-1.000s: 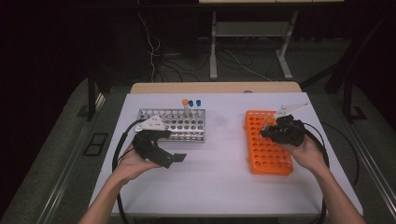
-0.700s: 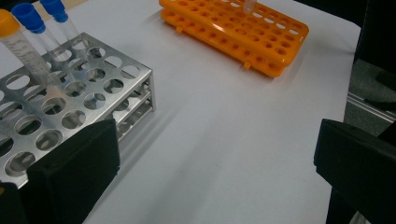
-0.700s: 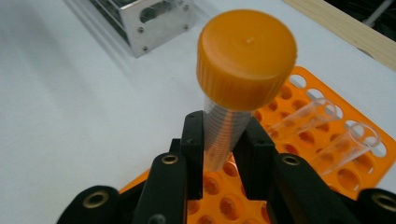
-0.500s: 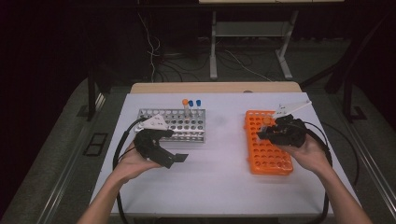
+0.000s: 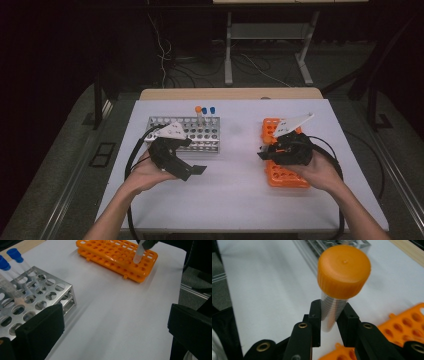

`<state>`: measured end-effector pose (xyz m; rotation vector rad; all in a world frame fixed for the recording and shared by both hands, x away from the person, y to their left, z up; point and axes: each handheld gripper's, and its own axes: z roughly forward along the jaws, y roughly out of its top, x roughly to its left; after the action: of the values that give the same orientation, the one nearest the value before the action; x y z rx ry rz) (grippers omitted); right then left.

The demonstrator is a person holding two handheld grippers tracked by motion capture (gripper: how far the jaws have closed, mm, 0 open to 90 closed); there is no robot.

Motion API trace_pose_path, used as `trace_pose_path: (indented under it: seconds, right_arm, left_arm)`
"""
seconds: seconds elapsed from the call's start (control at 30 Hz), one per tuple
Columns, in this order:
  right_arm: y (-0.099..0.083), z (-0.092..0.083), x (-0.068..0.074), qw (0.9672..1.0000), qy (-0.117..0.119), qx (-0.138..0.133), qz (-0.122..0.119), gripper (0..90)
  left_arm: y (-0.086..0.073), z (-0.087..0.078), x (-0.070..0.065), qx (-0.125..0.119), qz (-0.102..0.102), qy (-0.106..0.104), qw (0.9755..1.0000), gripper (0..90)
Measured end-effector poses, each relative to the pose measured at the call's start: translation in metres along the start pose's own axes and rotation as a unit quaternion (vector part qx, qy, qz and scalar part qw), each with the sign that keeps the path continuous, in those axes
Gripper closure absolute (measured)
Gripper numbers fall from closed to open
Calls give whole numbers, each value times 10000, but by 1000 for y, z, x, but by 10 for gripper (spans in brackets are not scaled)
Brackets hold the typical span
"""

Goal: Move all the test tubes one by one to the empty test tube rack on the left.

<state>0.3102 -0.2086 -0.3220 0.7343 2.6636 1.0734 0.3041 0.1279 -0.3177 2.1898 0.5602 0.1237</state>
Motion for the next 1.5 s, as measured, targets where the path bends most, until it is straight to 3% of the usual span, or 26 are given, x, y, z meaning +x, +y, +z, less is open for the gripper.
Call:
trace_pose_path:
  seconds: [0.4, 0.93, 1.23, 1.5]
  right_arm:
    - [18, 34, 33, 9976, 507, 176, -434, 738]
    - [25, 61, 51, 9940, 808, 320, -658, 738]
    - [28, 67, 59, 9928, 920, 288, -713, 738]
    - [29, 68, 62, 9922, 976, 247, -737, 738]
  left_arm:
    - [17, 11, -9, 113, 263, -179, 9994, 13]
    - [36, 31, -23, 401, 604, -572, 9957, 99]
    - [44, 44, -28, 606, 753, -929, 9910, 267]
    - [44, 47, -28, 687, 900, -1036, 9881, 564]
